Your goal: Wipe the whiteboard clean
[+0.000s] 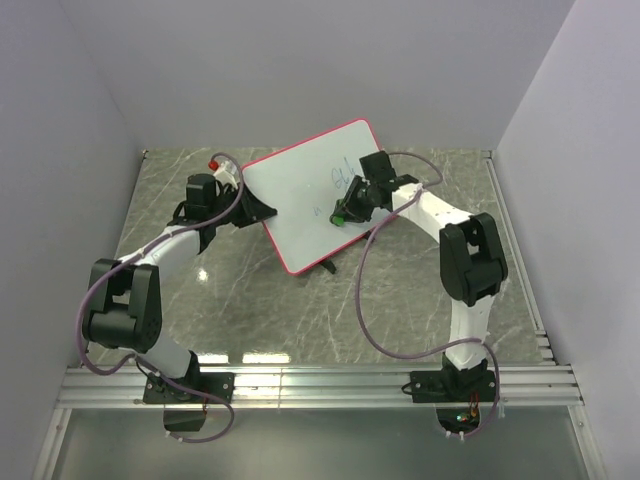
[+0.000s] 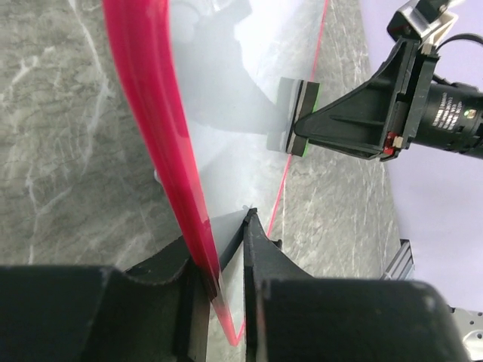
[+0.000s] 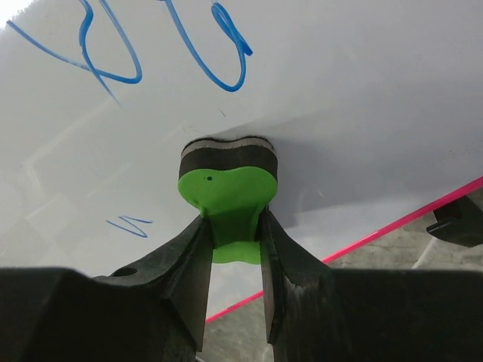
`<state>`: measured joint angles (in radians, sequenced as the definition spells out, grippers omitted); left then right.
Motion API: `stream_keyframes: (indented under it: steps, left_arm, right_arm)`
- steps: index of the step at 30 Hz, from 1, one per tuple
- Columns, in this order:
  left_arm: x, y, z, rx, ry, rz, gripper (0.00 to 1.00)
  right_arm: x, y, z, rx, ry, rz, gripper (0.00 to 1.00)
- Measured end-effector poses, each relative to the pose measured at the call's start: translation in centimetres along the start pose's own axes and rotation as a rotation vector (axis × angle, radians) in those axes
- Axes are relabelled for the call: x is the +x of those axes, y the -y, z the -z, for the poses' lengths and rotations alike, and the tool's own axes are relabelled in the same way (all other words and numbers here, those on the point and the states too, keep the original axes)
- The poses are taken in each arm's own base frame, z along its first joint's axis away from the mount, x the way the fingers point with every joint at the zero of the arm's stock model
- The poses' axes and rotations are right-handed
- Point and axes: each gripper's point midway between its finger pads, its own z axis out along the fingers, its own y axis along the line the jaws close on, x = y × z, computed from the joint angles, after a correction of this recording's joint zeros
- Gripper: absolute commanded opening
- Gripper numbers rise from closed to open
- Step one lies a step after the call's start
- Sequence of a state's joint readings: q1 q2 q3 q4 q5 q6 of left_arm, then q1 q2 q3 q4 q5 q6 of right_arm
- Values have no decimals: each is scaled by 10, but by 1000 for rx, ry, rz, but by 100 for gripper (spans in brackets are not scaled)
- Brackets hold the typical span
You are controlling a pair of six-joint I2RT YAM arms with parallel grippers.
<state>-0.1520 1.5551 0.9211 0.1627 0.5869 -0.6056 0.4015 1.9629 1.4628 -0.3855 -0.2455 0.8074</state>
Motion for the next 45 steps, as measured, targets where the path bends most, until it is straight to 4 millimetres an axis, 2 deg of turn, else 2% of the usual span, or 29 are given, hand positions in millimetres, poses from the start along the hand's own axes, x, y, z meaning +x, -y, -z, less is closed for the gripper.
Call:
stream_keyframes:
  steps: [5,8,12,15,18,25,28,30,32,35,39,42,45]
  left_arm:
    - [-3,-6,0,-8,-1,-1,0]
    - [-6,-10,0,-15,2,-5,0]
    - [-5,-14,-1,-22,-4,-7,0]
    - [-5,-16,-1,-26,-5,-16,0]
    - [-5,-17,-1,-31,-5,-22,0]
    - [-4,-18,-2,-38,-4,-35,0]
    - [-3,-18,-3,-42,-4,-40,0]
    - [-3,-19,-4,-43,-6,-39,0]
    - [-2,-18,-4,-42,-8,-38,0]
    - [-2,-16,-5,-35,-7,-41,0]
    - [-2,-9,-4,-22,1,-55,0]
    - [-3,-5,-3,-15,4,-67,0]
    - [-3,-5,-3,-13,5,-71,0]
  right_arm:
    - [3,-14,-3,67,-27,16,0]
    - [13,-35,-5,79,-55,42,0]
    - [47,-74,-7,32,-107,108,0]
    - [80,-92,-9,-6,-167,146,0]
    - [98,-97,-11,-20,-208,159,0]
    - [88,-92,-12,-34,-251,107,0]
    - [71,-86,-12,-33,-253,65,0]
    - [48,-80,-11,-29,-227,27,0]
    - [16,-72,-8,-29,-182,-17,0]
    - [-43,-51,-5,-21,-69,-83,0]
    - [-107,-10,-6,33,76,-155,0]
    - [-132,21,-9,92,134,-198,0]
    - [-140,44,-11,134,160,-225,0]
